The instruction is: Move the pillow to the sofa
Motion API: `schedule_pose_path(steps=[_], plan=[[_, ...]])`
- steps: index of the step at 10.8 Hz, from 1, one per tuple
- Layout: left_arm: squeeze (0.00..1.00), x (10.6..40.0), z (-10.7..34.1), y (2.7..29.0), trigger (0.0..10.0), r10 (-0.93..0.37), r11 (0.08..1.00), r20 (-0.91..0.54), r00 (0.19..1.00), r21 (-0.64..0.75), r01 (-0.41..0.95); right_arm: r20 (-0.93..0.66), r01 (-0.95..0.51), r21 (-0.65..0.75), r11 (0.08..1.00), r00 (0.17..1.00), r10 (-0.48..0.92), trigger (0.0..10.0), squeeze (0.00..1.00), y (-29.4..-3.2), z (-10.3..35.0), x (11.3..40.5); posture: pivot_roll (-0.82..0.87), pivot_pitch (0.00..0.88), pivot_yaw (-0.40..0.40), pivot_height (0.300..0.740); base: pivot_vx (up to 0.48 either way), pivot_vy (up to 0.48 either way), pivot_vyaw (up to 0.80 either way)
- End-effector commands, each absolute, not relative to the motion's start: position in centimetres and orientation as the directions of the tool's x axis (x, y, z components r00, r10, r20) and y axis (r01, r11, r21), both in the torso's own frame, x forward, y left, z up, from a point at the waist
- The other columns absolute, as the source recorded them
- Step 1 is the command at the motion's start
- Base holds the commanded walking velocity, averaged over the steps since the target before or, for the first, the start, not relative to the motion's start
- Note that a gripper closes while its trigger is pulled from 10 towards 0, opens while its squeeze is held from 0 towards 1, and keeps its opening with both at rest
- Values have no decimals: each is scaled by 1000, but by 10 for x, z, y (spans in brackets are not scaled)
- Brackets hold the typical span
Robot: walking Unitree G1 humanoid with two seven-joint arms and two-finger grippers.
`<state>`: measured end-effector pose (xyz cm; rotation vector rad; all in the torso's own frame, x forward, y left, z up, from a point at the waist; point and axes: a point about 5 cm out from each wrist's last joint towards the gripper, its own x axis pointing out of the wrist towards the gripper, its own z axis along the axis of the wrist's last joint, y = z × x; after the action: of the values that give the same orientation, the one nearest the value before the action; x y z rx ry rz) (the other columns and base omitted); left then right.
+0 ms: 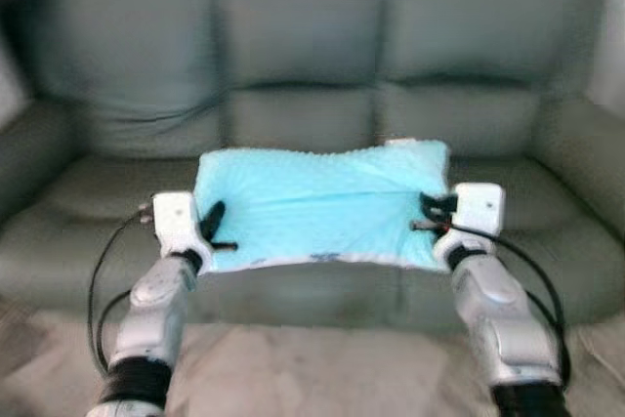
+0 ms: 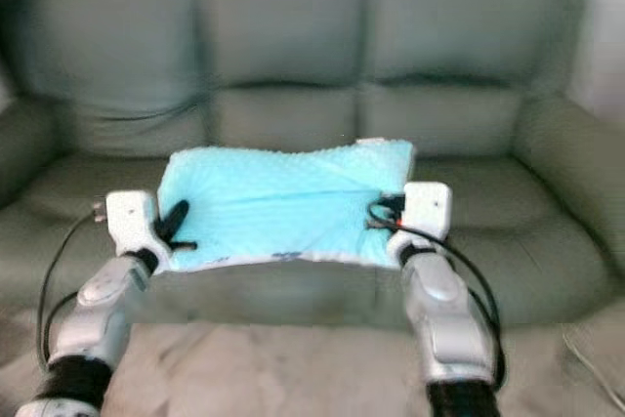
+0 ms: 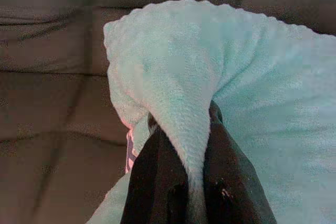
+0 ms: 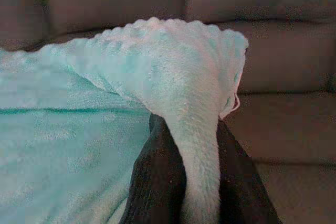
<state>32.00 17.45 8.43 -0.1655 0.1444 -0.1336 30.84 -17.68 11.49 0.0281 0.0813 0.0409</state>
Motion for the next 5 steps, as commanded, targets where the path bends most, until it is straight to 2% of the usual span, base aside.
schedule_pose_path(steps=[1,2,4,5], plan=[[0,320,89,189,10000,-104,983,-120,987,-160,84,-50,-19,33,999,999,20,10000,0,-178,123,310,-137,39,33,740,0,0,-800],[0,319,89,189,10000,-105,984,-120,987,-160,85,-50,-18,34,999,999,20,10000,0,-179,123,310,-138,41,32,740,0,0,-800],[0,319,90,189,10000,-107,985,-112,988,-149,90,-42,-20,33,999,999,21,10000,0,-179,124,309,-140,42,33,740,0,0,0],[0,318,90,189,10000,-113,982,-100,989,-162,96,-42,-20,30,999,999,21,10000,0,-179,124,309,-141,43,34,740,424,0,0]])
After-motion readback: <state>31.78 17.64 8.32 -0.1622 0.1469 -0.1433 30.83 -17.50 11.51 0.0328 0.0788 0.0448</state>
